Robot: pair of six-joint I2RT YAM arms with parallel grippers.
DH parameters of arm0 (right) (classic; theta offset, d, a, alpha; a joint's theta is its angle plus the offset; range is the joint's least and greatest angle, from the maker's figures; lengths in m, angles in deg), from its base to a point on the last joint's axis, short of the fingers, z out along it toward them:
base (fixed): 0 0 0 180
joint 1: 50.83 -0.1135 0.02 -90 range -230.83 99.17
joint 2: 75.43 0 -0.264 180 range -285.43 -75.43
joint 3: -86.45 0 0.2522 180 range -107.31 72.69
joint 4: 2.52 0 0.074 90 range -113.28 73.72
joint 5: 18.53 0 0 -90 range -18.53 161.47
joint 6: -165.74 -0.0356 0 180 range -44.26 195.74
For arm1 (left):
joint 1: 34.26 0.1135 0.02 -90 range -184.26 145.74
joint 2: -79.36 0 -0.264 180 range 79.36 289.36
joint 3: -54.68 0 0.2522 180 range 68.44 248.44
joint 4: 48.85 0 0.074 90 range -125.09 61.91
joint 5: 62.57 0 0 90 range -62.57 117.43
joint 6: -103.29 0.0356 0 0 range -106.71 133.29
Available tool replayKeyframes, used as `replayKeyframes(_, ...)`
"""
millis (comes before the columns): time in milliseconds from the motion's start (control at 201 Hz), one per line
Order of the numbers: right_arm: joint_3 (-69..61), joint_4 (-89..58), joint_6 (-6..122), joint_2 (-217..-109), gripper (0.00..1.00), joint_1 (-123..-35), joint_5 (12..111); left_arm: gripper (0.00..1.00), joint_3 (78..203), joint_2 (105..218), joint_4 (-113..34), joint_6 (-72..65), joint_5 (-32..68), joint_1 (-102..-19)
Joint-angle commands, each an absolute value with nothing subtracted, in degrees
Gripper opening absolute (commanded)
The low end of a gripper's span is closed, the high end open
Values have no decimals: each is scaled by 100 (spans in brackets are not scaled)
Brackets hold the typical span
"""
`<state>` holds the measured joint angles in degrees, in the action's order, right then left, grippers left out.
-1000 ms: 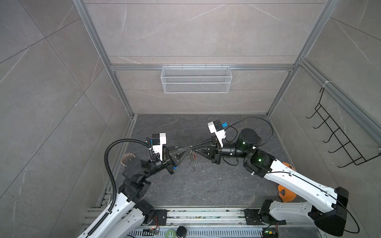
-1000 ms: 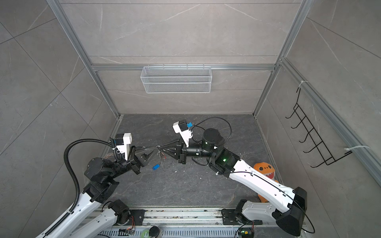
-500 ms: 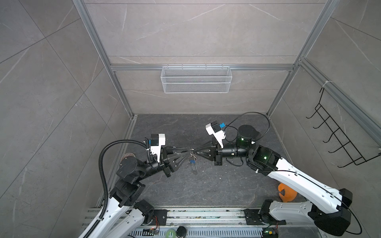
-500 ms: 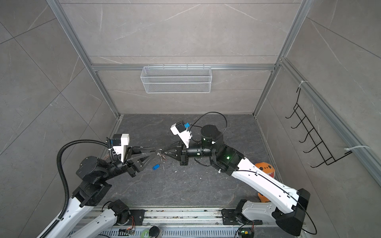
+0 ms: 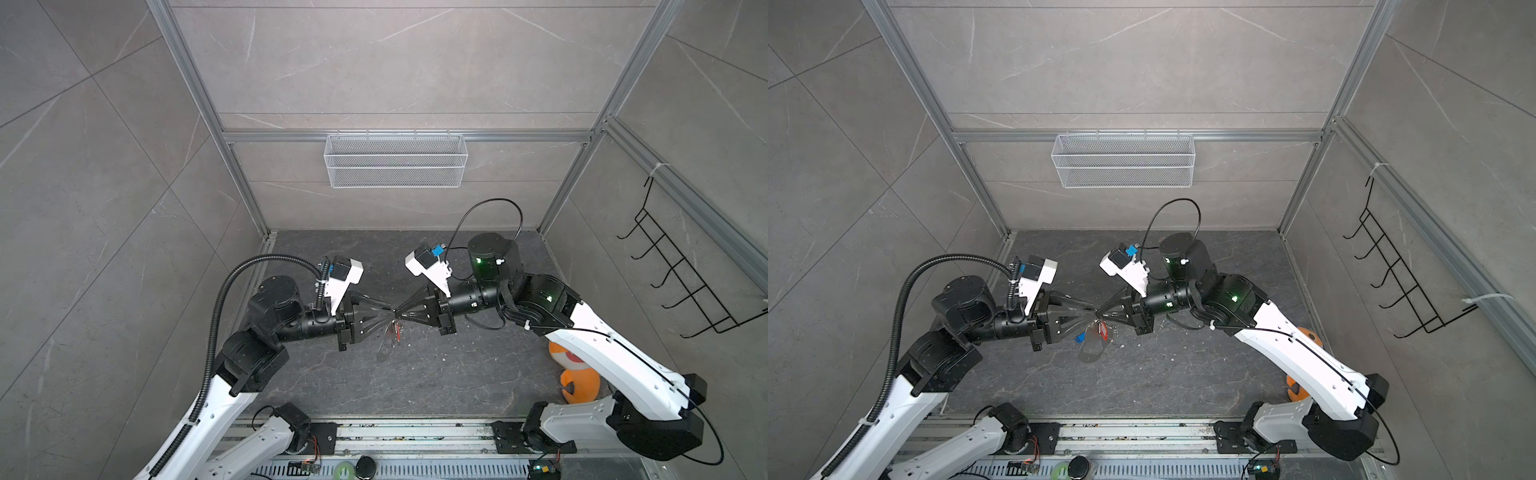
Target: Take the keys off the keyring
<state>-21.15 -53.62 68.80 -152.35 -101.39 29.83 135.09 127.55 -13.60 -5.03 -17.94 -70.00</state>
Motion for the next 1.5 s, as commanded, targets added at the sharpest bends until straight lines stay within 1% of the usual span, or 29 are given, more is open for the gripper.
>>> replayKeyframes(0, -2521, -5977, 7233, -15368, 0, -10180, 2850, 25, 13817, 12885, -894, -231, -2148, -7009)
replayKeyframes(120, -2704, -6223, 7342, -15467, 0, -10185, 2900, 18, 13849, 12928, -837, -217, -2227, -7011)
replayKeyframes(234, -2794, -6302, 7383, -15503, 0, -10183, 2946, 7, 13840, 12912, -863, -217, -2249, -7006)
replayKeyframes(384, -2838, -6239, 7357, -15514, 0, -10186, 2990, 0, 13721, 12856, -1036, -278, -2134, -7005)
replayKeyframes(513, -2833, -6110, 7283, -15488, 0, -10186, 2995, 0, 13595, 12800, -1201, -341, -2037, -7011)
replayKeyframes(573, -2751, -5949, 7202, -15447, 4, -10184, 2965, 0, 13458, 12718, -1450, -438, -1985, -7010)
replayKeyframes(628, -2620, -5731, 7126, -15365, 12, -10187, 2959, 0, 13290, 12607, -1713, -480, -1867, -7011)
replayKeyframes(692, -2337, -5334, 6997, -15181, 28, -10182, 3017, 0, 12999, 12371, -2146, -570, -1569, -7012)
replayKeyframes(732, -2132, -5011, 6900, -15035, 36, -10188, 3093, 0, 12754, 12174, -2543, -672, -1375, -7011)
replayKeyframes(777, -1862, -4657, 6788, -14860, 40, -10184, 3226, 0, 12458, 11968, -3081, -826, -1186, -7012)
replayKeyframes(822, -1617, -4314, 6712, -14693, 43, -10184, 3435, 0, 12202, 11781, -3603, -963, -1024, -7009)
replayKeyframes(927, -1041, -3591, 6480, -14344, 46, -10183, 3862, 0, 11692, 11477, -4662, -1277, -689, -7011)
replayKeyframes(1086, -449, -2734, 6115, -14153, 47, -10188, 3935, 0, 11136, 11400, -6098, -1733, -395, -7005)
replayKeyframes(1330, -31, -1864, 5731, -14132, 47, -10197, 3872, 0, 11065, 11723, -6922, -2121, -575, -7009)
replayKeyframes(1499, 33, -1551, 5610, -14193, 45, -10190, 3848, 0, 11039, 11840, -7157, -2227, -649, -7011)
